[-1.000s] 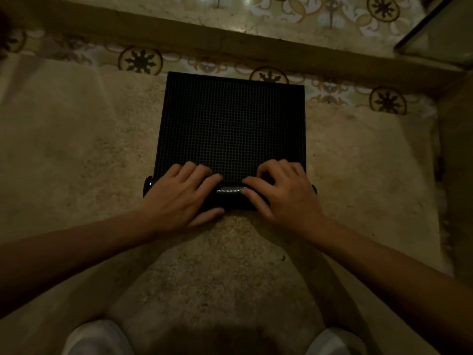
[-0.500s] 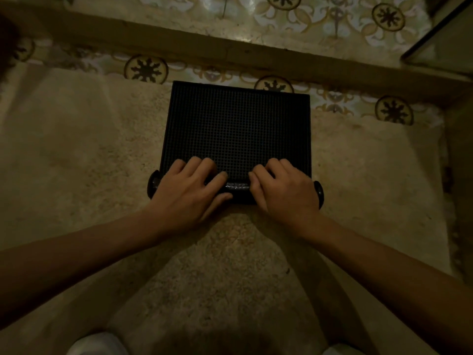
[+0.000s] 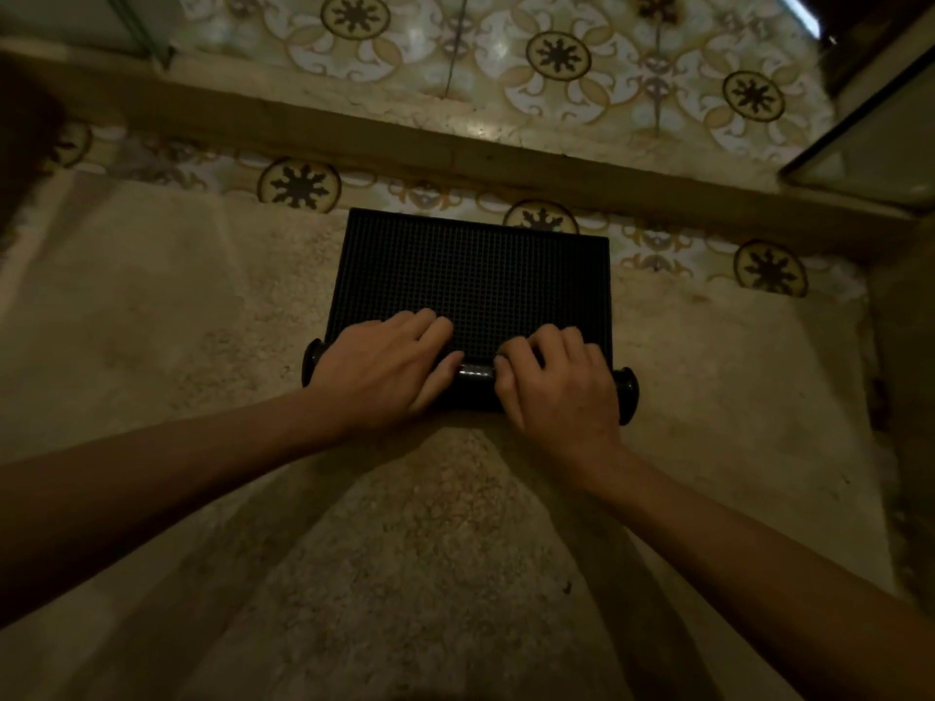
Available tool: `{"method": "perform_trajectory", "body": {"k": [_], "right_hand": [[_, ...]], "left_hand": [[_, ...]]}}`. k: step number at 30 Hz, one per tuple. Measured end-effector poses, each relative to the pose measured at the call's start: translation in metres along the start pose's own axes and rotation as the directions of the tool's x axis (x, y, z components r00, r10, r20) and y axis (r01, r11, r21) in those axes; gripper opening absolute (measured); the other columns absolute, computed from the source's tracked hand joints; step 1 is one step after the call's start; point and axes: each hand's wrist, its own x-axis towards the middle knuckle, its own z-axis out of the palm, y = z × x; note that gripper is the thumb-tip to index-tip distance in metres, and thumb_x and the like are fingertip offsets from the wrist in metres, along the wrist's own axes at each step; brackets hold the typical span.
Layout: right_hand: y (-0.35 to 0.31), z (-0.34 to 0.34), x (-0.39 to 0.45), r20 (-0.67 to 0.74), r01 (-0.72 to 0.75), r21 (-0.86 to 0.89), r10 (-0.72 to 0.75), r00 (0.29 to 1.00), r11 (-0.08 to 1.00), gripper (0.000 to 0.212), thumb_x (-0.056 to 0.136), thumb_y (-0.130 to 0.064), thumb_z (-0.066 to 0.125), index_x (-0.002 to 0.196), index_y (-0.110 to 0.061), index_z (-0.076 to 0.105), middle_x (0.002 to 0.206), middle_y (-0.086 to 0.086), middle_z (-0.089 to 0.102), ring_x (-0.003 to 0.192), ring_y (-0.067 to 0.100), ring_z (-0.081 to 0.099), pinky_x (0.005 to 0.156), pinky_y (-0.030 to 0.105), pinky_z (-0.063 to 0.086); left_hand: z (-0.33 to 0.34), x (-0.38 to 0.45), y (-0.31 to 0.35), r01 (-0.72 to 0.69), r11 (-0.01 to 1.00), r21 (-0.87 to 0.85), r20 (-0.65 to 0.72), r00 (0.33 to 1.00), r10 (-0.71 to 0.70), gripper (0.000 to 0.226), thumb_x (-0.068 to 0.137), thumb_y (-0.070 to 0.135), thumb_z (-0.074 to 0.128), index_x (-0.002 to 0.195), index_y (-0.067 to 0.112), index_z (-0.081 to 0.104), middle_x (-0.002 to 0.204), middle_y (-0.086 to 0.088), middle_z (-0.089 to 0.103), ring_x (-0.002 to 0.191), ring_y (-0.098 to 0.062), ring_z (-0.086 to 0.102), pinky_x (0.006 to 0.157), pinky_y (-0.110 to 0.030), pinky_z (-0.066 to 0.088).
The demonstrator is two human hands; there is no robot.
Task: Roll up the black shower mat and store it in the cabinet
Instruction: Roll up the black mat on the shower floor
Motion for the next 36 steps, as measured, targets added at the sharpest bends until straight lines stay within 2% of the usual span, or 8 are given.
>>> {"method": "perform_trajectory", "body": {"k": [3,8,14,19,25,30,33,36], "right_hand": [[0.006,0.003,0.019,0.029,-0.02,0.012,0.019,0.999,1.0,0.037,0.106,-0.035,0.031,0.094,-0.013,0.059,0.082,0.008,0.056,0.073,0.026,0.049,0.058,0.037,0.036],[0.013,0.006,0.038,0.053,-0.064,0.117,0.058,0.997,0.991,0.038,0.102,-0.036,0.032,0.083,-0.015,0.056,0.07,0.002,0.056,0.063,0.021,0.05,0.05,0.031,0.027],[0.012,0.007,0.03,-0.135,0.093,0.034,-0.088,0.987,0.995,0.026,0.103,-0.031,0.044,0.097,-0.011,0.06,0.092,0.01,0.06,0.081,0.028,0.051,0.069,0.043,0.038],[0.014,0.012,0.036,-0.097,0.148,0.022,-0.145,0.985,0.989,0.031,0.103,-0.032,0.037,0.098,-0.009,0.057,0.09,0.013,0.058,0.079,0.03,0.049,0.065,0.043,0.037],[0.023,0.005,0.063,-0.04,0.085,0.079,-0.082,0.996,0.993,0.033,0.103,-0.031,0.037,0.088,-0.012,0.06,0.076,0.007,0.059,0.068,0.024,0.05,0.055,0.036,0.036],[0.026,-0.002,0.081,-0.029,0.045,0.091,-0.042,0.999,0.995,0.036,0.104,-0.031,0.042,0.078,-0.014,0.059,0.065,0.004,0.057,0.057,0.023,0.052,0.048,0.033,0.034],[0.023,0.0,0.083,-0.111,0.03,-0.027,-0.033,0.993,0.999,0.031,0.104,-0.031,0.043,0.087,-0.012,0.06,0.082,0.01,0.061,0.073,0.028,0.053,0.064,0.04,0.035],[0.023,0.011,0.076,-0.105,-0.009,-0.026,0.006,0.994,1.0,0.03,0.104,-0.034,0.041,0.1,-0.01,0.06,0.096,0.014,0.061,0.086,0.031,0.051,0.07,0.042,0.037]], "left_hand": [[0.0,0.002,0.007,0.067,0.992,0.103,-0.078,0.995,-0.059,0.03,0.101,0.036,0.032,0.095,0.012,0.047,0.092,-0.01,0.052,0.078,-0.027,0.046,0.061,-0.038,0.035],[0.01,-0.005,0.012,0.104,0.982,0.16,-0.056,0.994,-0.097,0.045,0.098,0.049,0.034,0.101,0.007,0.051,0.098,-0.015,0.051,0.083,-0.032,0.043,0.069,-0.044,0.034],[0.011,0.017,0.0,0.078,0.987,0.138,-0.084,0.994,-0.067,0.039,0.098,0.047,0.033,0.097,0.011,0.047,0.092,-0.011,0.052,0.082,-0.028,0.045,0.064,-0.04,0.033],[0.01,0.024,-0.005,0.086,0.994,0.065,-0.138,0.987,-0.077,0.035,0.098,0.046,0.035,0.093,0.014,0.048,0.088,-0.006,0.052,0.08,-0.022,0.044,0.061,-0.032,0.03],[0.009,0.03,0.014,0.191,0.98,0.055,-0.249,0.953,-0.172,0.028,0.099,0.039,0.037,0.093,0.013,0.046,0.092,-0.01,0.051,0.081,-0.028,0.043,0.069,-0.041,0.033],[0.011,0.044,-0.003,0.118,0.99,0.083,-0.221,0.971,-0.097,0.035,0.101,0.041,0.032,0.091,0.013,0.049,0.087,-0.01,0.054,0.077,-0.027,0.046,0.066,-0.04,0.034],[0.005,0.069,-0.013,0.136,0.988,0.067,-0.196,0.973,-0.121,0.032,0.101,0.038,0.027,0.082,0.02,0.045,0.076,-0.003,0.057,0.066,-0.02,0.047,0.056,-0.034,0.034],[0.005,0.085,-0.02,0.172,0.984,0.043,-0.188,0.969,-0.161,0.033,0.1,0.039,0.022,0.075,0.025,0.038,0.068,0.003,0.055,0.058,-0.013,0.041,0.049,-0.031,0.027]]}}
